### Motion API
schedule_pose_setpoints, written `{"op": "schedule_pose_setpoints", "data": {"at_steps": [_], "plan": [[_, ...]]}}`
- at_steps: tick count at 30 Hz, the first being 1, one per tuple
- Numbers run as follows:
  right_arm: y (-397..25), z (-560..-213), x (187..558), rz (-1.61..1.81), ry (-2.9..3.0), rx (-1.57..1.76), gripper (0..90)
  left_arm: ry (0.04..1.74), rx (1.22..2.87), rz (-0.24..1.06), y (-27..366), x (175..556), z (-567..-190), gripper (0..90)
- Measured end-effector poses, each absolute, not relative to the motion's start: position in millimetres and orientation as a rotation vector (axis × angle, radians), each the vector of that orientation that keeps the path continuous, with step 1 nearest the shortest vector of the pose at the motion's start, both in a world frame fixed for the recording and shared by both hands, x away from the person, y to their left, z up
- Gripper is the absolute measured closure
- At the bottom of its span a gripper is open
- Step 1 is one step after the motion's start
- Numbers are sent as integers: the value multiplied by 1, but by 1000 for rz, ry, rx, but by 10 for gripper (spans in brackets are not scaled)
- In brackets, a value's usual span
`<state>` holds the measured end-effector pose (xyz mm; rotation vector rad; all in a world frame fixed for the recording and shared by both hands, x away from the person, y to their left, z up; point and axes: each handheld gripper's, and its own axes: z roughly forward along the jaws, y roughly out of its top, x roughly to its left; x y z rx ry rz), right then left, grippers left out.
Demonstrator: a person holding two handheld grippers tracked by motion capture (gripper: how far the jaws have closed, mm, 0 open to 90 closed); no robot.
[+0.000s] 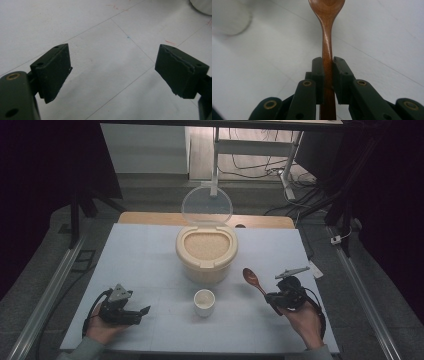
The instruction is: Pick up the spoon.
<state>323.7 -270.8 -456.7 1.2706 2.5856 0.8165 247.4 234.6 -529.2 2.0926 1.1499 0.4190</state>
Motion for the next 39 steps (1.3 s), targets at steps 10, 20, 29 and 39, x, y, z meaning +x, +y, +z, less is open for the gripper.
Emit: {"op": "schedule_pose_setpoints", "data": {"at_steps": [10,20,29,39], "plan": [[-268,-446,315,924,2662,1135,793,1150,2094,417,234,248,-529,131],[-255,-440,308,1010,2754,990,794,1146,2095,416,234,248,-530,131],[-242,-437,306,1060,2791,897,793,1150,2096,418,234,248,-530,129],[-224,-434,306,1093,2820,789,793,1152,2103,421,232,249,-530,126]]}}
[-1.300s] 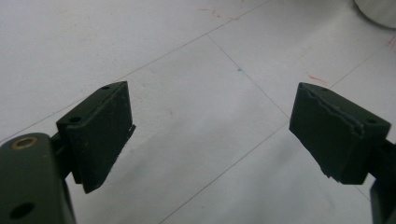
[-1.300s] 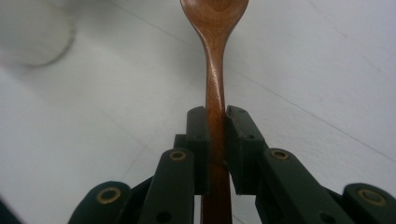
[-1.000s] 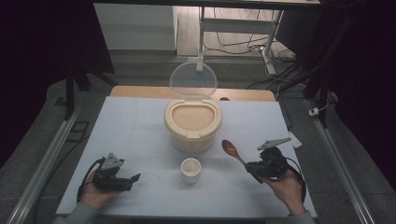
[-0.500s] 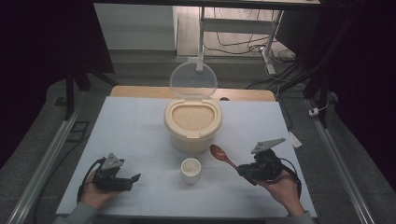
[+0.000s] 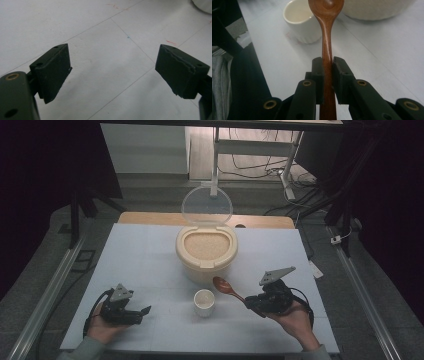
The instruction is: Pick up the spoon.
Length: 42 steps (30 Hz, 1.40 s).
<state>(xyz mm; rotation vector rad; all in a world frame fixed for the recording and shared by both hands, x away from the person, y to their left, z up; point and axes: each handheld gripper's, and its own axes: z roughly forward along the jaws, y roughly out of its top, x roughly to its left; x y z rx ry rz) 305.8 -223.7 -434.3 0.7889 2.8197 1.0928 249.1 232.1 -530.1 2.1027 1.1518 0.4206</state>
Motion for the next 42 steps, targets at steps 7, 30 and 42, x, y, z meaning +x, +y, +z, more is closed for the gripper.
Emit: {"op": "schedule_pose_setpoints", "data": {"at_steps": [7,30,42], "plan": [[-209,-430,306,1106,2846,718,793,1156,2099,415,231,250,-530,126],[-159,-426,311,1087,2923,497,793,1147,2086,416,232,248,-527,129],[-155,-424,313,1088,2923,456,792,1055,2066,397,219,247,-499,144]]}}
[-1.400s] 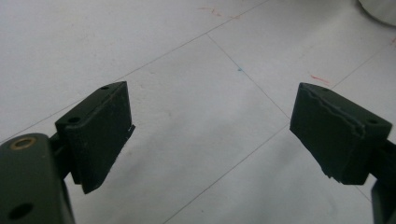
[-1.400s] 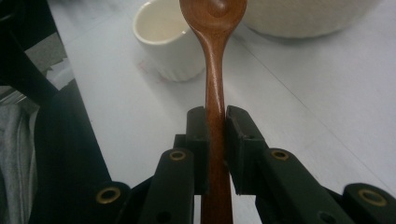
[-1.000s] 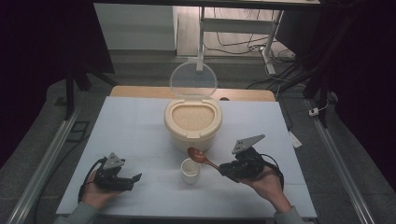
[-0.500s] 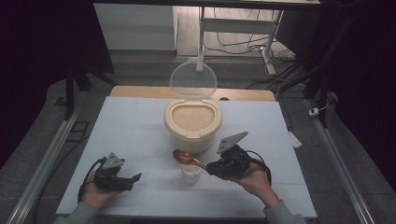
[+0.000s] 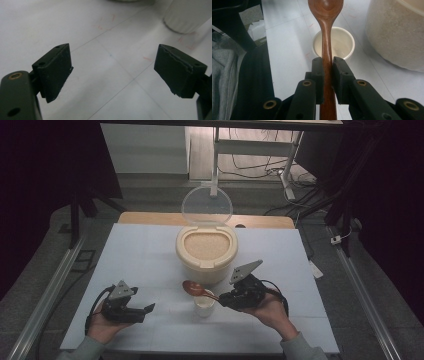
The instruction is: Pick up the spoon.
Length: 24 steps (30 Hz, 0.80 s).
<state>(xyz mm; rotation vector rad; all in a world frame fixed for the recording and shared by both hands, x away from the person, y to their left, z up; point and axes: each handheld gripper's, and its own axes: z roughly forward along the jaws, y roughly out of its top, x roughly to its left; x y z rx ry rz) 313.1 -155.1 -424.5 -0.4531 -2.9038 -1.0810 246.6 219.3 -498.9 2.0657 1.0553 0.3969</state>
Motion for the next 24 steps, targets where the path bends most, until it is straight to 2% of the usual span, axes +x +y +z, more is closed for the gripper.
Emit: {"op": "schedule_pose_setpoints", "data": {"at_steps": [14,24], "plan": [[-152,-427,312,-1049,-2918,-431,792,796,2093,370,172,247,-435,162],[-147,-430,309,-1046,-2923,-365,792,622,2192,294,132,257,-415,215]]}}
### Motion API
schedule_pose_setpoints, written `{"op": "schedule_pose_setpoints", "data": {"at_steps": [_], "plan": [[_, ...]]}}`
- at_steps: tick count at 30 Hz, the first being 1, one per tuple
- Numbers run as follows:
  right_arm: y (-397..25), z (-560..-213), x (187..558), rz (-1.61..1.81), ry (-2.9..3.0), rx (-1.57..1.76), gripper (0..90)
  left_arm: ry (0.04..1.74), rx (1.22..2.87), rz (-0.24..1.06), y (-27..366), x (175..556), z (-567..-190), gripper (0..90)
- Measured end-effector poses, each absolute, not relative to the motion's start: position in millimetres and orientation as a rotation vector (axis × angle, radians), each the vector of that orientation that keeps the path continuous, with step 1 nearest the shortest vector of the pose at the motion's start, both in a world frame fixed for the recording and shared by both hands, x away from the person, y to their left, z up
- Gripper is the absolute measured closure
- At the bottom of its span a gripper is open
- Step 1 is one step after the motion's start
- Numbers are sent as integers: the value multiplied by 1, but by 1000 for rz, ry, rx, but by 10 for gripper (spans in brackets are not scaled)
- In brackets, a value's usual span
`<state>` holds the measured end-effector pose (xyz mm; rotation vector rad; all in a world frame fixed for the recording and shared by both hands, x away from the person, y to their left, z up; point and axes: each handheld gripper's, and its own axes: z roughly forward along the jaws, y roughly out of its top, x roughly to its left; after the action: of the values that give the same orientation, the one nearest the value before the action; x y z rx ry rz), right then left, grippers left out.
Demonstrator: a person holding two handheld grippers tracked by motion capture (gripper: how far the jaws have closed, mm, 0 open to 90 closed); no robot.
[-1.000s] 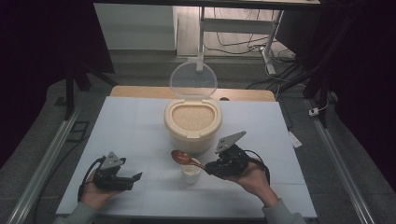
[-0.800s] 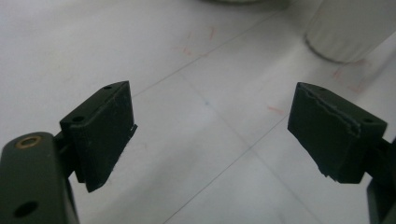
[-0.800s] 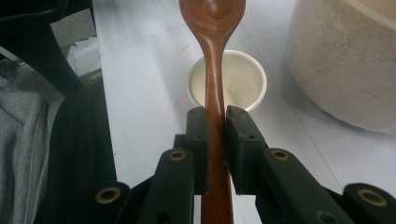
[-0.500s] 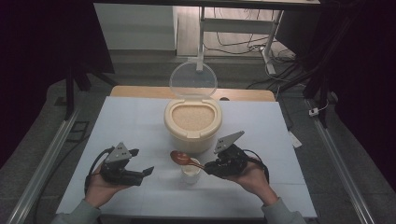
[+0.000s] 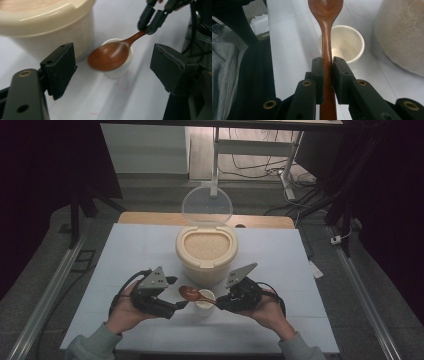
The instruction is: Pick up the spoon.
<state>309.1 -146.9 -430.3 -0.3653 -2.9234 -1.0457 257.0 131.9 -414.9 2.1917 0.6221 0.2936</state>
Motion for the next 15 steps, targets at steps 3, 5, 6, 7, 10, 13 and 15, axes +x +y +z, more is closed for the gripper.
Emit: {"op": "schedule_pose_setpoints", "data": {"at_steps": [3,5,6,7,10,13,15], "plan": [[-146,-430,308,-1051,-2922,-354,793,595,2236,272,121,262,-417,226],[-145,-430,307,-1047,-2929,-340,792,573,2265,263,115,265,-418,238],[-144,-430,306,-1039,-2933,-324,793,566,2276,261,112,266,-419,252],[-144,-430,306,-1039,-2933,-324,793,558,2287,256,110,267,-420,252],[-141,-430,304,-1038,-2935,-298,792,532,2314,231,103,270,-420,274],[-140,-431,303,-1043,-2930,-275,792,498,2345,202,99,273,-420,299],[-138,-432,303,-1033,-2935,-253,792,487,2361,181,97,274,-421,326]]}}
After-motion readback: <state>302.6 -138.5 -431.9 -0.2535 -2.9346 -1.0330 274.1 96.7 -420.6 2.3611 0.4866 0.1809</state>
